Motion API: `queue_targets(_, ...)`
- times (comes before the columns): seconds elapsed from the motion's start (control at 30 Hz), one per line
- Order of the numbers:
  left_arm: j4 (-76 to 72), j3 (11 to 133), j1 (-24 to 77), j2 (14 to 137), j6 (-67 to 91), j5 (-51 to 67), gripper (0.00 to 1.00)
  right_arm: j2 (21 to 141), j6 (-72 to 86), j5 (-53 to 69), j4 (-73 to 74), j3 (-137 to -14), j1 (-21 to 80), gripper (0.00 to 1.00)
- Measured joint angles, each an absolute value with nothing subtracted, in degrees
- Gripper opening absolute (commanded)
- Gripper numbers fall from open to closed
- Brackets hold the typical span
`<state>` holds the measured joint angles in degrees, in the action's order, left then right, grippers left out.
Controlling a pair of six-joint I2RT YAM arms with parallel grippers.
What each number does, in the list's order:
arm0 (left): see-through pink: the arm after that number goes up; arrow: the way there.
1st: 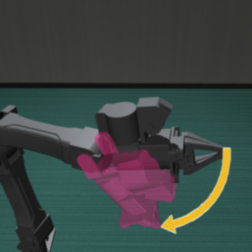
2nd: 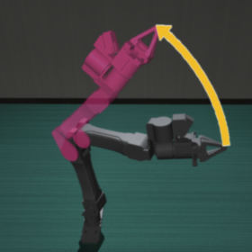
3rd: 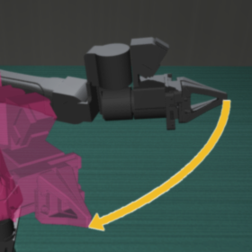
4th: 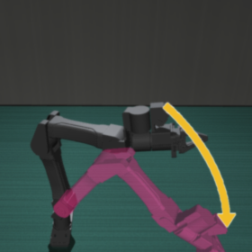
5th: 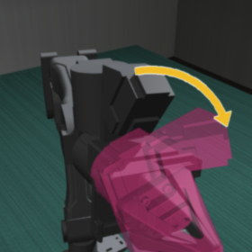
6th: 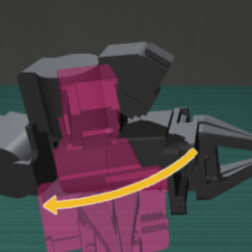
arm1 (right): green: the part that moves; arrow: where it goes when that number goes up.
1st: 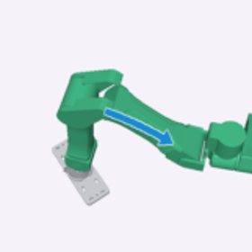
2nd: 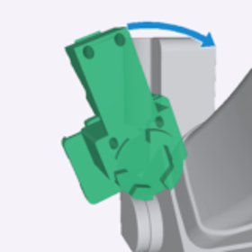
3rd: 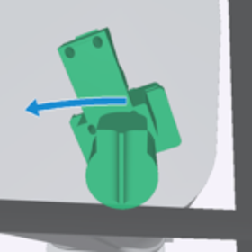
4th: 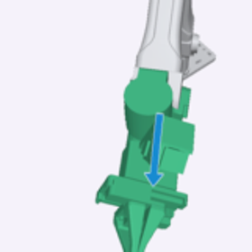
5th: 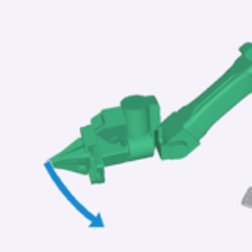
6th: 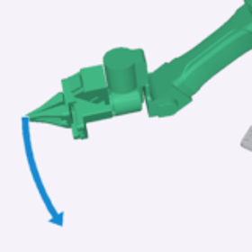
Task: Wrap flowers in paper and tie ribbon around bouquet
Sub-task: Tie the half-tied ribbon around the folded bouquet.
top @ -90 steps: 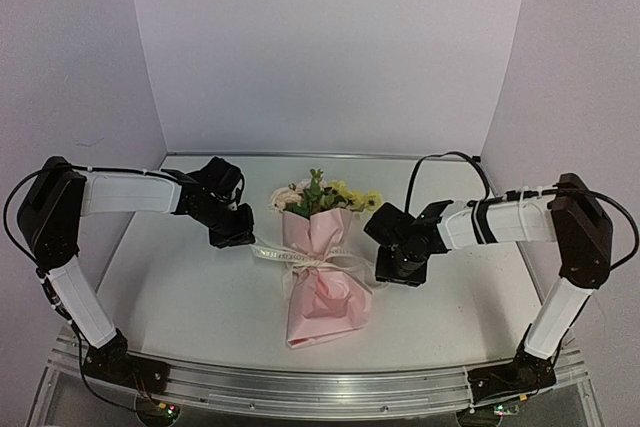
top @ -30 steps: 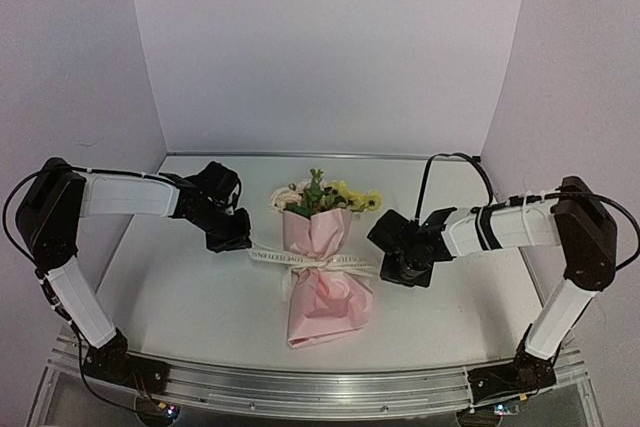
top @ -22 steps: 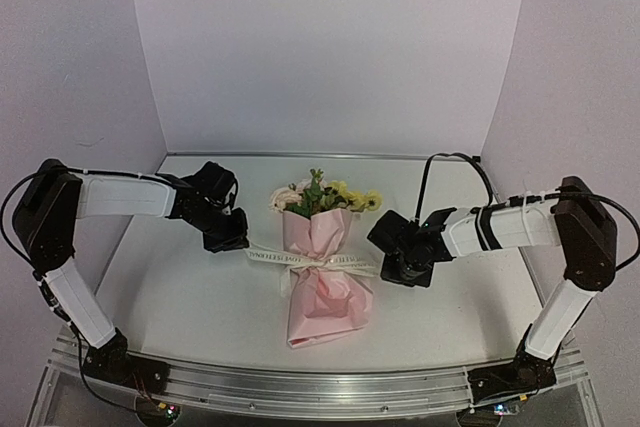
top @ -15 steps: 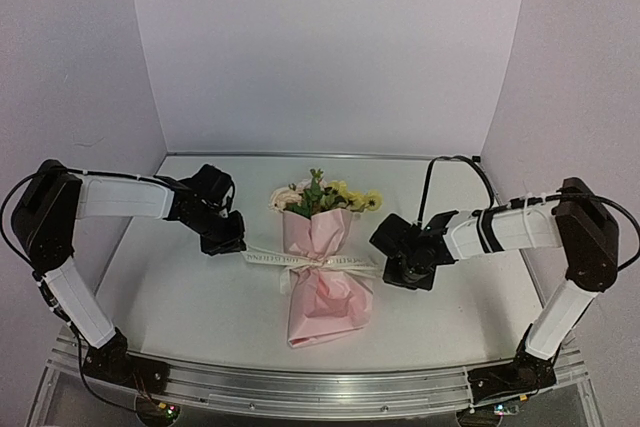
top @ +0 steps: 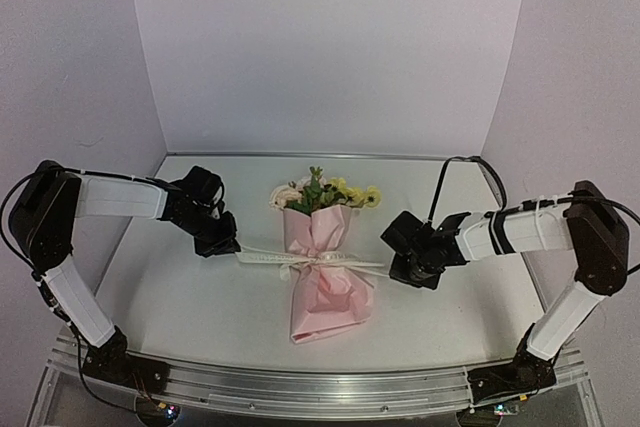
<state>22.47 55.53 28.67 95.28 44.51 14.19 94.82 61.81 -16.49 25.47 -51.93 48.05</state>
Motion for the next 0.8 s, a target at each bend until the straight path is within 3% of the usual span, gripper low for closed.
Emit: queue_targets(0.8,23.02,54.1,20.46,92.16,43.15,19.91,0.0,90.06,64.13,-10.08,14.08,-45.89,46.56,0.0)
